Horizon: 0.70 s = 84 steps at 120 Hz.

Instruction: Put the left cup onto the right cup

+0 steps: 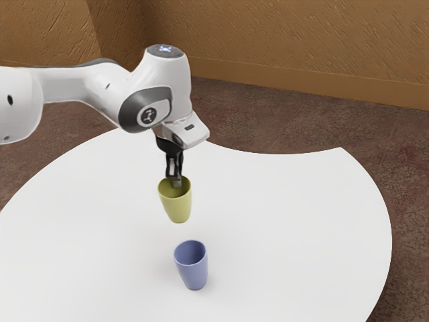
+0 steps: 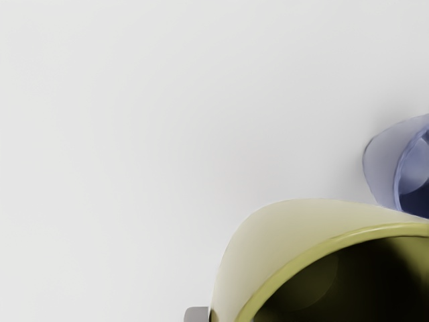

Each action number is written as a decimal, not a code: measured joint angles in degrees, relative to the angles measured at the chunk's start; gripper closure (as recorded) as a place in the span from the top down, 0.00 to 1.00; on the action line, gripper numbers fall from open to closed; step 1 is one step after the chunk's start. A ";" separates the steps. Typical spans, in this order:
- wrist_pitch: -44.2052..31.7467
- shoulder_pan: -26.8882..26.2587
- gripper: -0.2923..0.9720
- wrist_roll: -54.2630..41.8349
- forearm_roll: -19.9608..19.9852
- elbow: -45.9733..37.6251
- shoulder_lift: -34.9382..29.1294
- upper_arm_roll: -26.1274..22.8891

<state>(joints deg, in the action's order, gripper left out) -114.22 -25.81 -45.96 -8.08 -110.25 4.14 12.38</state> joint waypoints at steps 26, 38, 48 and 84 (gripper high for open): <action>0.41 -1.59 0.15 2.16 -0.25 -0.37 -1.03 -0.05; 0.49 -2.25 0.15 3.05 0.00 -0.79 -1.45 -0.04; 0.54 -2.62 0.15 3.75 0.23 -1.30 -1.82 -0.08; 0.80 -3.35 0.15 5.82 0.80 -2.10 -2.08 -0.10</action>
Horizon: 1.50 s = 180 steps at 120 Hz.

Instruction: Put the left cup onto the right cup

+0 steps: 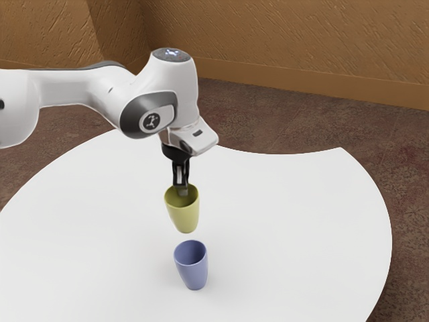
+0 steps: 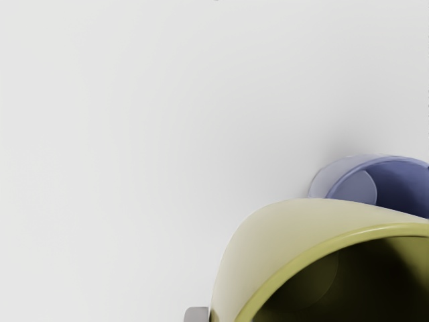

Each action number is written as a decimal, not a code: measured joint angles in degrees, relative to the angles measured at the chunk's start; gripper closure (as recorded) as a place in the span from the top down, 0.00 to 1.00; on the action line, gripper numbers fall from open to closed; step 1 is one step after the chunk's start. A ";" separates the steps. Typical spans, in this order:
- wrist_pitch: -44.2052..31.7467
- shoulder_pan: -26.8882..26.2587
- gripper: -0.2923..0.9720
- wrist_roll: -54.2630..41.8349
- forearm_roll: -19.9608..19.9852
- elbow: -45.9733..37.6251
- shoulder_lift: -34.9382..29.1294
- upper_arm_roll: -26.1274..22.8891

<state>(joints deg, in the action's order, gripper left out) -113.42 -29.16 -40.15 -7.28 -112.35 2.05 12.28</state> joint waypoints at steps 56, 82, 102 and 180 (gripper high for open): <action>0.76 -1.46 0.15 2.16 3.28 -0.34 0.35 0.00; 0.94 -2.09 0.15 2.98 4.69 -0.70 0.89 0.00; 1.09 -1.88 0.15 3.58 4.89 -1.17 1.22 0.06; 2.01 -3.20 0.15 5.03 2.98 -1.03 2.08 0.10</action>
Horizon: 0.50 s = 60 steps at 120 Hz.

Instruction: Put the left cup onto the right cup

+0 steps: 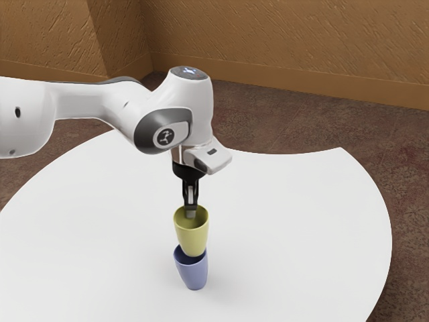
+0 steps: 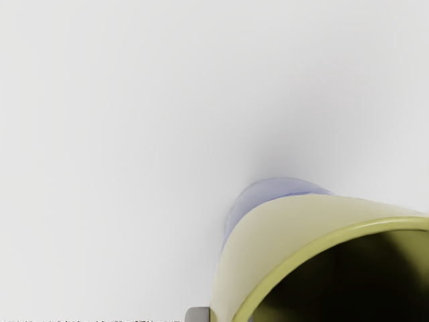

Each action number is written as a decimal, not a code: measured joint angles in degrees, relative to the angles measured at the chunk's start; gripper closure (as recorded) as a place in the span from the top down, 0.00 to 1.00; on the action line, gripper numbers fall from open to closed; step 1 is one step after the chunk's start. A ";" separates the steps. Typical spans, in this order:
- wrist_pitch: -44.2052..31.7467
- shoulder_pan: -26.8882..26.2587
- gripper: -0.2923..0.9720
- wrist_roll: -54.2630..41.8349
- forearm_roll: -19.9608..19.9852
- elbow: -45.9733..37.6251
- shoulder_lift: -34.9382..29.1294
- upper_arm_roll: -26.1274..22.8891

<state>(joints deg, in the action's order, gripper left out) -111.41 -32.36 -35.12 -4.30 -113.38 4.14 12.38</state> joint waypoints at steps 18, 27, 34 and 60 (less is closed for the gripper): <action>0.27 0.02 0.15 0.24 -0.05 -0.02 0.18 0.02; 0.39 -0.01 0.15 0.39 -0.03 -0.02 0.31 0.02; 0.48 -0.02 0.15 0.49 0.01 -0.03 0.41 0.02; 1.37 -0.13 0.15 0.97 0.30 -0.07 0.11 -0.04</action>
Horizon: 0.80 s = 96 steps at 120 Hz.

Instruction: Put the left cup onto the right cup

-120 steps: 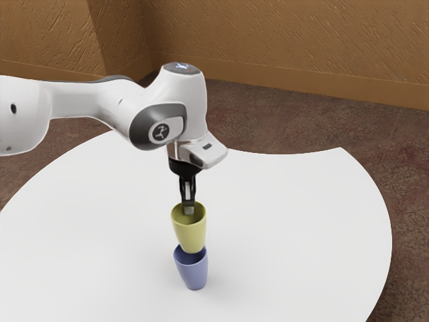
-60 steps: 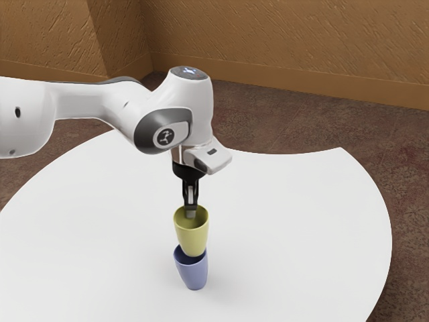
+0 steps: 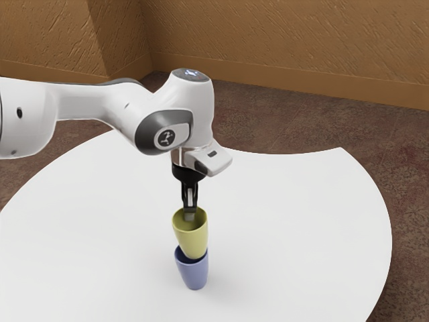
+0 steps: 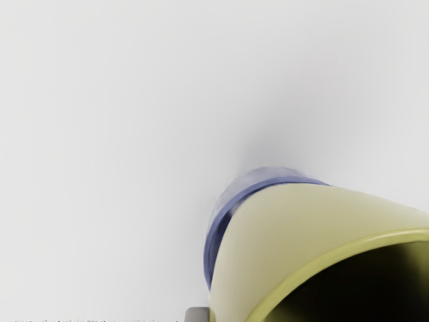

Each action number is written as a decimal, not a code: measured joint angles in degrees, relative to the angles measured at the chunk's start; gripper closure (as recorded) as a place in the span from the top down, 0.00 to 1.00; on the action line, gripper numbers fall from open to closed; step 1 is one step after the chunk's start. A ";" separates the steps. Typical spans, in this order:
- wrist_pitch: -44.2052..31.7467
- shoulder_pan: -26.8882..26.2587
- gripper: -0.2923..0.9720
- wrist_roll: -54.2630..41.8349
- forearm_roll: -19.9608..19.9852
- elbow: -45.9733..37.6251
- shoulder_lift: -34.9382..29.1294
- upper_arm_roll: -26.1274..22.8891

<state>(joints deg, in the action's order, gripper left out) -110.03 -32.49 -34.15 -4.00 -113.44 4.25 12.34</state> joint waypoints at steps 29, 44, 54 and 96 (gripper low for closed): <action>1.12 0.03 0.15 0.70 0.32 -0.25 -0.34 0.02; 1.41 0.00 0.15 1.00 0.50 -0.58 -0.35 0.03; 1.52 0.00 0.15 1.16 0.56 -0.64 -0.36 0.03; 1.37 -0.01 0.52 1.32 0.94 -0.90 0.35 0.01</action>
<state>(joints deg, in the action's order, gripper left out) -108.66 -32.50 -32.82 -3.06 -114.35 4.60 12.35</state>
